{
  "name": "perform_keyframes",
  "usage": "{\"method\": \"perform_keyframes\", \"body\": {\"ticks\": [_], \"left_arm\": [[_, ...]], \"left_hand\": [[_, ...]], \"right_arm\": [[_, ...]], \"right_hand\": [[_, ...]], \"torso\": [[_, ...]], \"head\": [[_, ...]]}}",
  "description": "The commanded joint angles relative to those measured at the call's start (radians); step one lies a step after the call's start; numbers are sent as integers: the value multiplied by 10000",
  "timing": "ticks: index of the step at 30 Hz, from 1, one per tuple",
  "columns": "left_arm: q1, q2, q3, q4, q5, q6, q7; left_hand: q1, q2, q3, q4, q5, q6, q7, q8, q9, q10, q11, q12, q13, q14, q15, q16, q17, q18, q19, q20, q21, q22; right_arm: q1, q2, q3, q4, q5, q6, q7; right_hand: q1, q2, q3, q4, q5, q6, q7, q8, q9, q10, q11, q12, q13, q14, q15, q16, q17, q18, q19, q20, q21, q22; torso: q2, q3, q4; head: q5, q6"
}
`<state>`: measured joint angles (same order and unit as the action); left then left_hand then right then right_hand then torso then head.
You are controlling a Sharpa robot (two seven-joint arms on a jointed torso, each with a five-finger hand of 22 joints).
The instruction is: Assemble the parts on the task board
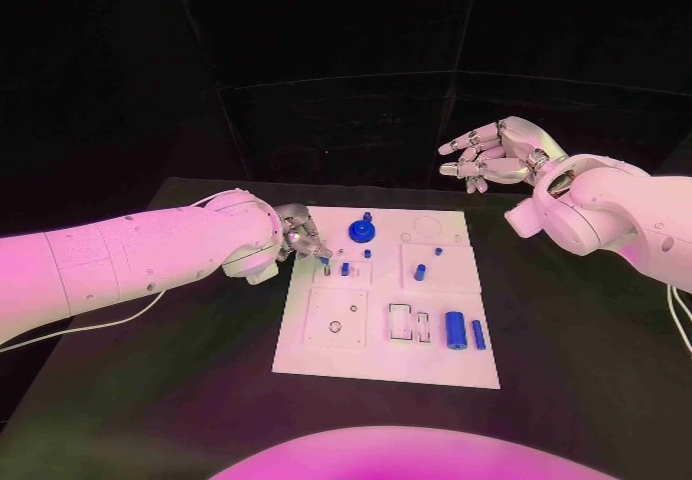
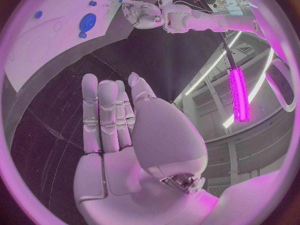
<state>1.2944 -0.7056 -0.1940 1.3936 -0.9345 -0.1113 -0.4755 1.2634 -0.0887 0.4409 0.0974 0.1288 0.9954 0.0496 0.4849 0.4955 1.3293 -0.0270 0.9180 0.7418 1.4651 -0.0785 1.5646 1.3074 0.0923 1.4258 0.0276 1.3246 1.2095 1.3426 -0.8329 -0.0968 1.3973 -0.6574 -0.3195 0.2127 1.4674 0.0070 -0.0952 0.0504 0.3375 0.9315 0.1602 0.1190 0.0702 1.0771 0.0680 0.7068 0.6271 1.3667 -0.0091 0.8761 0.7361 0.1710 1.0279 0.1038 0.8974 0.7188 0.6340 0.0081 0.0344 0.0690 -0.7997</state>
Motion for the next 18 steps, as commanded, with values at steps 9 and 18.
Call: {"method": "perform_keyframes", "body": {"ticks": [9,18], "left_arm": [[-50,139,-15,-34,-468,123,-201],[-76,263,-36,-196,-674,358,-264]], "left_hand": [[-37,44,1384,-1317,42,45,-9,70,8,70,-11,66,46,1033,-48,12,2524,-152,96,3,42,7],[-81,29,1433,-1311,45,55,-15,82,20,87,-15,80,62,1033,-51,11,2523,-151,96,0,38,2]], "right_arm": [[21,67,6,-27,10,103,97],[20,103,6,-46,10,123,106]], "right_hand": [[-70,13,7,35,68,-64,-21,56,-13,-59,-5,27,-15,57,20,-66,-3,66,82,0,-35,-10],[-73,13,7,41,75,-64,-21,58,-13,-63,-5,31,-24,59,20,-69,5,65,85,-1,-40,-11]], "torso": [[-24,4,-15],[-8,1,-14]], "head": [[4,-43],[5,-52]]}}
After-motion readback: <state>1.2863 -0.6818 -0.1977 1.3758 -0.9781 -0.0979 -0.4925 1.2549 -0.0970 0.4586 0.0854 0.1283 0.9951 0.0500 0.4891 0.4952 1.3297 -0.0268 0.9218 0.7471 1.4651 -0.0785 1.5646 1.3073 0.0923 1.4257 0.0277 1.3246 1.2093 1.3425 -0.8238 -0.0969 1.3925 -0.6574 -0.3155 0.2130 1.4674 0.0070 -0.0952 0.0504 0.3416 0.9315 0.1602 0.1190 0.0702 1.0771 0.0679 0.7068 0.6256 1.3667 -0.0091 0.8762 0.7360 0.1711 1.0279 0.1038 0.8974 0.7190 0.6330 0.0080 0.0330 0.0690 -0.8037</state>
